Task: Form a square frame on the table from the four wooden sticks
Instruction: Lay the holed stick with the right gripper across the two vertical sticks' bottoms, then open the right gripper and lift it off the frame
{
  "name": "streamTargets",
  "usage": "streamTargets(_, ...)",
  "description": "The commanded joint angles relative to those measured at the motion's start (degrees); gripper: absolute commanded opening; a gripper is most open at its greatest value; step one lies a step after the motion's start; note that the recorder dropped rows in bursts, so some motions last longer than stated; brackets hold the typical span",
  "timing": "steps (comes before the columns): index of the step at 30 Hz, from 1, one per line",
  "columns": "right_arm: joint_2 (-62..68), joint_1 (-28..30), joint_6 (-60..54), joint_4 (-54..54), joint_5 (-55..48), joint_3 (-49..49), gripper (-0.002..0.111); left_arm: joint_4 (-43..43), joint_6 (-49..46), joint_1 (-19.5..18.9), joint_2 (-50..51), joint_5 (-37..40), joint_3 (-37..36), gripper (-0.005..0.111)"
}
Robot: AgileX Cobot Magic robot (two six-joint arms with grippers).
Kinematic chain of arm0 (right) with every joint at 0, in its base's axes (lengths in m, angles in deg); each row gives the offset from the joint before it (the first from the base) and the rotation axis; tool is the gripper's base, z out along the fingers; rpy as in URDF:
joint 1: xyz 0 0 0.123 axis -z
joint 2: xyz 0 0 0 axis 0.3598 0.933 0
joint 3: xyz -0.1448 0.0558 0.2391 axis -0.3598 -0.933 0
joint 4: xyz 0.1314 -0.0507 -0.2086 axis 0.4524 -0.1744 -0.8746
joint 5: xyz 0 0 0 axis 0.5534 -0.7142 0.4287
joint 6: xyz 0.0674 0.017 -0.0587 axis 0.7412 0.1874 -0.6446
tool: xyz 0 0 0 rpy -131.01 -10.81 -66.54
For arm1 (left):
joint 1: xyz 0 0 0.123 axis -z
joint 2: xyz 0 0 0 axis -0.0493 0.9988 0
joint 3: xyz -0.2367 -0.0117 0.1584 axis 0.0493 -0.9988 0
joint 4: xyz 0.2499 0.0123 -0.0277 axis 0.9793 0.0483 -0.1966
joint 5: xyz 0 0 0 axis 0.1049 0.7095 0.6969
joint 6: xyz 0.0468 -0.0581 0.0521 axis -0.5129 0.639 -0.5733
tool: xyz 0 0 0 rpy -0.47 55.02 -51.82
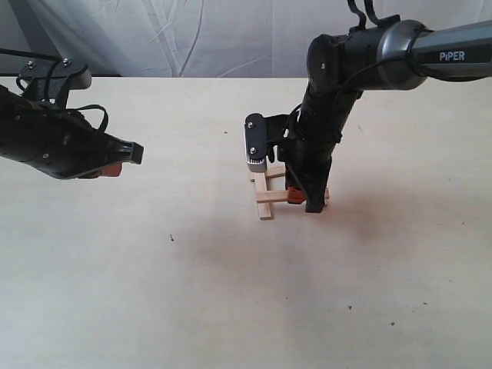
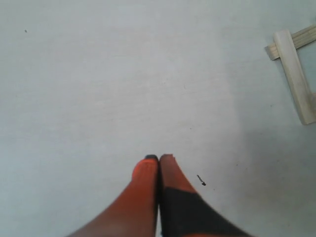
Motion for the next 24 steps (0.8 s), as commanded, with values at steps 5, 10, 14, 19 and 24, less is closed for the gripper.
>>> streamTargets(5,0.8,0.23,-1.27,-0.51,2.6,-0.31,0.0,-0.87,-0.15,0.41,-0.51,-1.52,-0.23,0.0)
streamTargets(10,0.8,0.23,-3.62,-0.51,2.52,-0.31,0.028,-0.87,-0.15,0.41,-0.51,-1.63,-0.23,0.0)
streamTargets(14,0.8,0.23,-3.62,-0.51,2.61,-0.31,0.034,-0.87,-0.15,0.41,-0.51,-1.63,-0.23,0.0)
streamTargets(19,0.5,0.23,-3.62,-0.51,1.87,-0.31,0.034,-0.87,-0.15,0.41,-0.51,-1.63,-0.23,0.0)
streamTargets(24,-2.55,0.23,-0.12,-0.51,-1.07,-0.31,0.034,-1.11,-0.15,0.41,-0.51,-1.85,-0.23,0.0)
